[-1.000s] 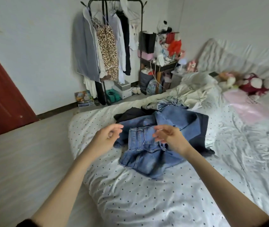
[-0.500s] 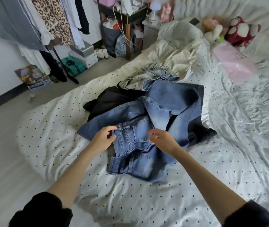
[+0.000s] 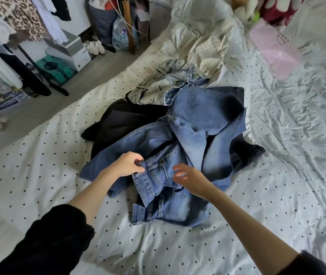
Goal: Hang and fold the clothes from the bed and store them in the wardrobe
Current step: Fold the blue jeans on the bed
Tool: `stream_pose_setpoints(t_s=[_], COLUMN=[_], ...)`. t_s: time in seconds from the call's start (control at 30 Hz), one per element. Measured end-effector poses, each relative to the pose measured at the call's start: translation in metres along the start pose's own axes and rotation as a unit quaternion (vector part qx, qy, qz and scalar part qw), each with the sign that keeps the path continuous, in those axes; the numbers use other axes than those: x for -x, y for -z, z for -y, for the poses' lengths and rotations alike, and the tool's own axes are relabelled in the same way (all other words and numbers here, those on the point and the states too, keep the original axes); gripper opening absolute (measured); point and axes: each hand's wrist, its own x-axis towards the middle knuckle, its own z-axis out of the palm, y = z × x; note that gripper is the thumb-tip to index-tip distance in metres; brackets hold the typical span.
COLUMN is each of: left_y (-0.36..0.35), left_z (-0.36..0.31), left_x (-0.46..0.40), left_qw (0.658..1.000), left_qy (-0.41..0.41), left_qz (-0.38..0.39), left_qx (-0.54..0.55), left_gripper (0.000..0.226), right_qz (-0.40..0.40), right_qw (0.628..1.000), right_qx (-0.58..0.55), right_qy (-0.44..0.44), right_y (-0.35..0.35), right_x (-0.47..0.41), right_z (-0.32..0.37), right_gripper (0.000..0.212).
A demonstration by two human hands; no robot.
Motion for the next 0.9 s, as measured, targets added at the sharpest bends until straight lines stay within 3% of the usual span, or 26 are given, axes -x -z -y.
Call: stream_pose_setpoints(t_s=[0.1, 0.23, 0.33, 0.4, 0.5, 0.57, 0.63, 0.73, 0.8, 0.9], left_y=[-0.002, -0.001, -0.011, -0.020, -0.030, -0.033, -0.041, -0.049, -0.055, -0.064], left_z=[-0.021, -0.076, -0.128, -0.164, -0.214, -0.237, -0.258, -0.266, -0.265, -0.262], left_x=[0.013, 0.026, 0.033, 0.038, 0.049, 0.054, 0.059, 0.066, 0.067, 0.071], left_qw=[0.999, 0.991, 0.977, 0.964, 0.943, 0.930, 0.942, 0.962, 0.942, 0.924], left_qy=[-0.023, -0.029, -0.028, -0.039, -0.070, -0.091, -0.141, -0.255, -0.332, -0.364], left_qz=[-0.025, -0.008, 0.016, 0.024, 0.047, 0.070, 0.072, -0.033, -0.020, 0.014], left_qx=[0.035, 0.132, 0.213, 0.260, 0.323, 0.350, 0.296, 0.086, -0.043, -0.121], left_gripper=[0.009, 0.027, 0.023, 0.023, 0.011, 0.016, 0.023, 0.032, 0.059, 0.084], right_qz=[0.046, 0.051, -0.019, -0.105, -0.242, -0.293, -0.339, -0.379, -0.385, -0.352], right_qw=[0.999, 0.998, 0.998, 0.991, 0.968, 0.953, 0.936, 0.920, 0.920, 0.935], right_qx=[-0.005, -0.037, -0.046, -0.059, -0.038, -0.038, -0.057, -0.063, -0.047, -0.023], right_qy=[0.004, 0.001, -0.024, -0.049, -0.059, -0.062, -0.079, -0.077, -0.061, -0.036], right_y=[-0.004, -0.010, -0.005, 0.006, 0.030, 0.050, 0.072, 0.095, 0.101, 0.100], right_x=[0.011, 0.036, 0.057, 0.070, 0.095, 0.111, 0.135, 0.162, 0.177, 0.194], right_z=[-0.005, -0.013, -0.018, -0.024, -0.040, -0.049, -0.061, -0.075, -0.080, -0.086], right_gripper=[0.053, 0.079, 0.091, 0.077, 0.026, 0.021, 0.021, 0.030, 0.034, 0.035])
